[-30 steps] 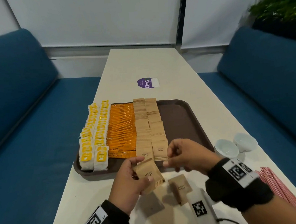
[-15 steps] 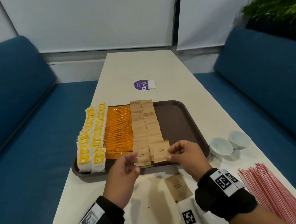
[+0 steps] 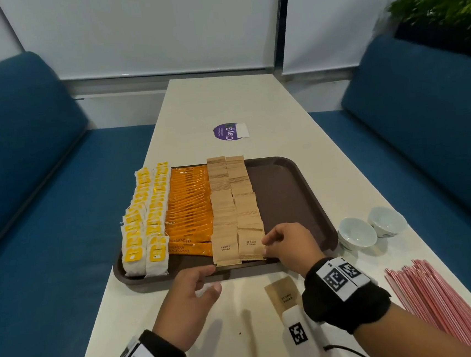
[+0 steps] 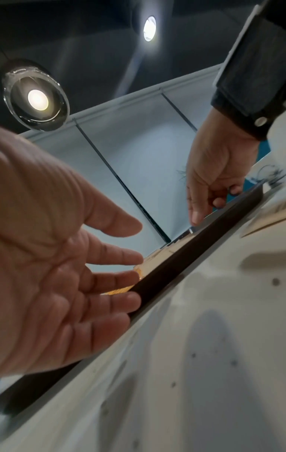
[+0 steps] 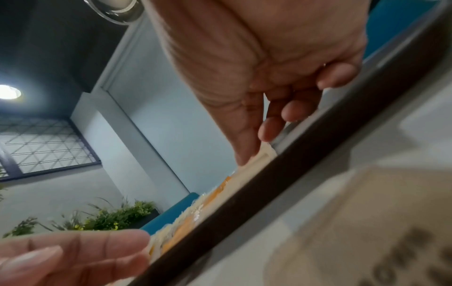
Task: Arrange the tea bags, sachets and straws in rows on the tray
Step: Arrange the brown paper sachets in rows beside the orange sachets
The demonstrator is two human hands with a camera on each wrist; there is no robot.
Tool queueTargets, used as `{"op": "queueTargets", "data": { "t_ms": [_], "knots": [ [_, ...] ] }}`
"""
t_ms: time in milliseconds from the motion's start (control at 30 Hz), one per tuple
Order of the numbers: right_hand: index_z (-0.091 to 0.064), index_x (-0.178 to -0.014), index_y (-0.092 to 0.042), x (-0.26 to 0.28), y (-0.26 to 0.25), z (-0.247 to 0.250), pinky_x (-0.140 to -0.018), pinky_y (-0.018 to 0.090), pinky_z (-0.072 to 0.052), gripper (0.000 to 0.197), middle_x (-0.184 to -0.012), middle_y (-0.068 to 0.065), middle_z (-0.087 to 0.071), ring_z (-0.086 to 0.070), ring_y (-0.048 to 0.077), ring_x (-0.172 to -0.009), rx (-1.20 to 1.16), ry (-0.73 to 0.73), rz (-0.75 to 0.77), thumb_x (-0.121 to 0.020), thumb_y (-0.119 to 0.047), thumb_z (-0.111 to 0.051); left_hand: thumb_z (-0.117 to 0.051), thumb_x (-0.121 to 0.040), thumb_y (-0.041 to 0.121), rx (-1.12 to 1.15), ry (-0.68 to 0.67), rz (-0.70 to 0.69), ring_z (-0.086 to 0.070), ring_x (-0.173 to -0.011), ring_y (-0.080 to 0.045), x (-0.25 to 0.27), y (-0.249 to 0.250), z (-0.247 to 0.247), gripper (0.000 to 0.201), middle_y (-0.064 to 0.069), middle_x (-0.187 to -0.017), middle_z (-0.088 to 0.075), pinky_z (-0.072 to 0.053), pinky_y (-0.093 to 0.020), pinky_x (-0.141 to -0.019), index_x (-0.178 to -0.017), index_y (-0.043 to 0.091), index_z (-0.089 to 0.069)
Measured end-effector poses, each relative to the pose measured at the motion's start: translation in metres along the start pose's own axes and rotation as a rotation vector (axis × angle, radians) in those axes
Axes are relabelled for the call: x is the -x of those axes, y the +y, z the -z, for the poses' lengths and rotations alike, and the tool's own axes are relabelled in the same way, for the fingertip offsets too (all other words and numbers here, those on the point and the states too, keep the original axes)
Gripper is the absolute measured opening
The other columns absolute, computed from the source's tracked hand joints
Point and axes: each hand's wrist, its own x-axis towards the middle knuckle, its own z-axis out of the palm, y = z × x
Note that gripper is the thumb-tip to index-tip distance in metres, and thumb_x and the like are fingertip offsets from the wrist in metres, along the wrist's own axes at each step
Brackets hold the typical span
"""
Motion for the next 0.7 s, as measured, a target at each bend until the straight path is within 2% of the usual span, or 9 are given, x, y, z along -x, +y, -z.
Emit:
{"op": "queueTargets", "data": {
  "t_ms": [133,300,400,567,633,700],
  "knots": [
    [-0.061,-0.077,-0.024,0.02,0.005,0.022,-0.077,0.025,-0.052,0.016,-0.084,-0.006,-0.063,-0.06,0.007,-0.081,-0.025,-0.057,0.01,-0.079,-0.015,-0.075,-0.059,-0.09,0.024,-0.002,-0.143,0.004,-0.054,-0.099,-0.002,0.004,0.013,-0.019,0.028,0.012,-0.118,-0.053,-0.041,-0.017,-0.068,-0.117,0.029,-0.055],
    [-0.063,-0.09,-0.021,0.047,0.029,0.034,-0.06,0.017,-0.045,0.02,-0.084,-0.004,-0.062,-0.058,0.008,-0.073,-0.016,-0.132,-0.072,-0.076,-0.017,-0.078,-0.058,-0.091,0.026,0.026,-0.308,0.054,-0.056,-0.091,-0.008,0.005,0.032,-0.043,0.026,0.009,-0.116,-0.054,-0.045,-0.015,-0.066,-0.116,0.028,-0.053],
    [-0.06,-0.107,-0.014,0.06,0.043,0.03,-0.055,0.019,-0.042,0.034,-0.083,0.0,-0.062,-0.059,0.011,-0.071,-0.113,-0.16,-0.141,-0.077,-0.01,-0.076,-0.057,-0.091,0.022,0.094,-0.372,0.103,-0.056,-0.08,-0.014,0.004,0.038,-0.051,0.024,0.002,-0.11,-0.057,-0.048,-0.022,-0.066,-0.115,0.023,-0.052],
    [-0.051,-0.122,-0.008,0.065,0.054,0.021,-0.054,0.032,-0.045,0.048,-0.087,0.006,-0.059,-0.059,0.025,-0.072,-0.272,-0.181,-0.224,-0.078,0.002,-0.07,-0.056,-0.091,0.01,0.24,-0.449,0.206,-0.049,-0.065,-0.016,0.001,0.041,-0.06,0.028,-0.006,-0.085,-0.058,-0.041,-0.025,-0.055,-0.119,0.01,-0.05],
    [-0.049,-0.124,-0.008,0.064,0.055,0.019,-0.05,0.032,-0.042,0.049,-0.083,0.008,-0.06,-0.056,0.026,-0.067,-0.3,-0.195,-0.245,-0.08,0.004,-0.066,-0.057,-0.091,0.01,0.232,-0.446,0.207,-0.049,-0.065,-0.017,-0.001,0.039,-0.061,0.027,-0.007,-0.086,-0.059,-0.041,-0.026,-0.056,-0.117,0.012,-0.051],
    [-0.05,-0.12,-0.008,0.063,0.054,0.019,-0.042,0.026,-0.037,0.042,-0.079,0.012,-0.061,-0.051,0.021,-0.054,-0.31,-0.191,-0.261,-0.081,0.003,-0.064,-0.058,-0.09,0.01,0.234,-0.44,0.212,-0.051,-0.068,-0.018,-0.001,0.039,-0.061,0.024,-0.008,-0.09,-0.059,-0.043,-0.026,-0.058,-0.113,0.015,-0.052]
  ]
}}
